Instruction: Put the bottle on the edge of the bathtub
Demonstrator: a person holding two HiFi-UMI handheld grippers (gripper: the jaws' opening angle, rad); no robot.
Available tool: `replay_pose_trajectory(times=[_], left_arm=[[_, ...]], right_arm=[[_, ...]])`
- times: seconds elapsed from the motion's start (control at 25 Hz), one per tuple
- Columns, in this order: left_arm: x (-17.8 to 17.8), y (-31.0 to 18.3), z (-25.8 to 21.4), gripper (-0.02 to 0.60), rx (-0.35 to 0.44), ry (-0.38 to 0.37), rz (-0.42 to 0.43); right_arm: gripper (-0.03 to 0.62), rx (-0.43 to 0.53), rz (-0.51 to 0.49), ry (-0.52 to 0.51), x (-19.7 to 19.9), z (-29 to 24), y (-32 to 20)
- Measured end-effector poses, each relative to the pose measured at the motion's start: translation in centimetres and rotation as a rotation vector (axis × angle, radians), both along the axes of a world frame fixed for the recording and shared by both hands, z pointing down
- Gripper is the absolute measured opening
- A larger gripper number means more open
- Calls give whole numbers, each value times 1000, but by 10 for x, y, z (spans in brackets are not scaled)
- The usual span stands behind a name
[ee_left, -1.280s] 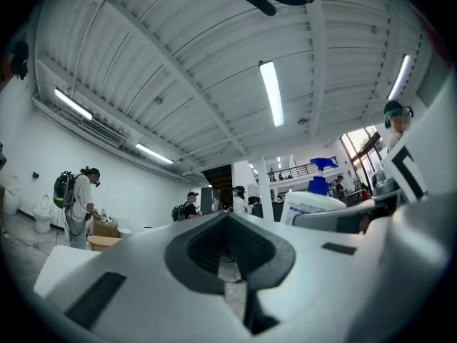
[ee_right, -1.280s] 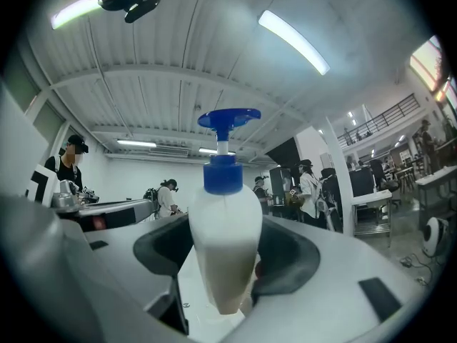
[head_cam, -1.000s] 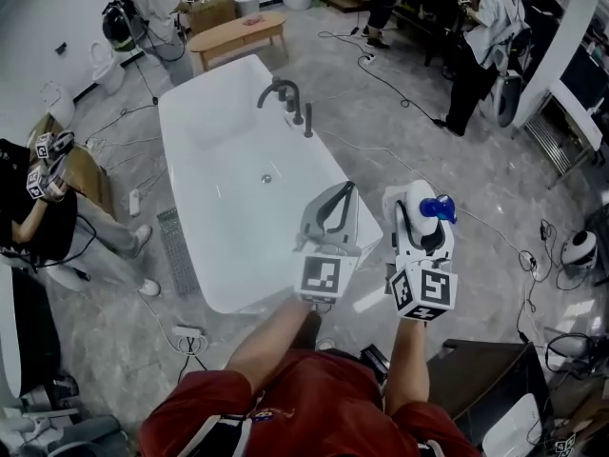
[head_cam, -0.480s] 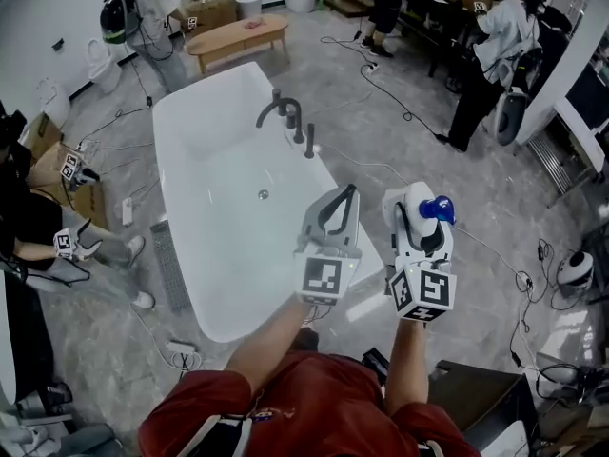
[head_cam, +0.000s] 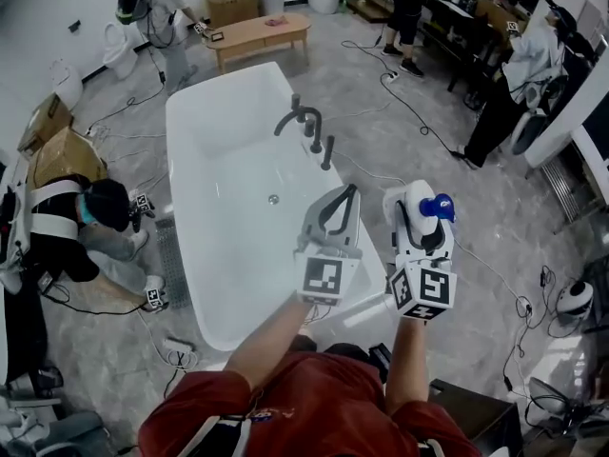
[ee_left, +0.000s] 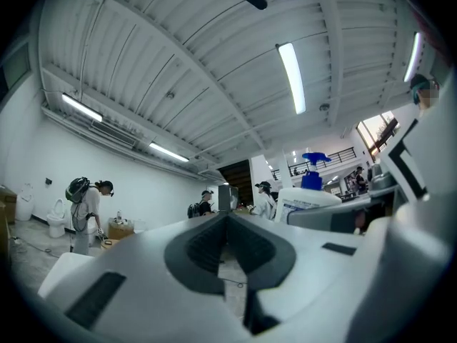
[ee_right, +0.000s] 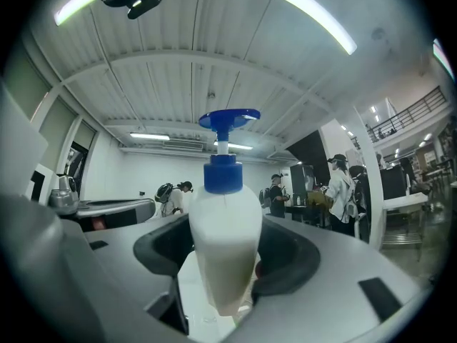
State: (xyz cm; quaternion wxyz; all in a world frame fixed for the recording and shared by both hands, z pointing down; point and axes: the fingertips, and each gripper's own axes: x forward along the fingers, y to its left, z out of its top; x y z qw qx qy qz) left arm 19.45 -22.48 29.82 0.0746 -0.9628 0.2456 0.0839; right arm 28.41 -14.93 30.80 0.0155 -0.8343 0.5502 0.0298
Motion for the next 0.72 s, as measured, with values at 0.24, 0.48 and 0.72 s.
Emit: replay_pose_trajectory(times=[0.24, 0.48, 0.72], left_arm=[[12, -23, 6, 15, -9, 4, -61], [39, -41, 9, 15, -31, 8, -156], [74, -57, 11, 15, -37, 12, -249]], right_arm=[[272, -2, -60, 6, 18, 4, -28], [272, 3, -151, 4, 54, 5, -53], [272, 13, -234, -8, 98, 5, -76]])
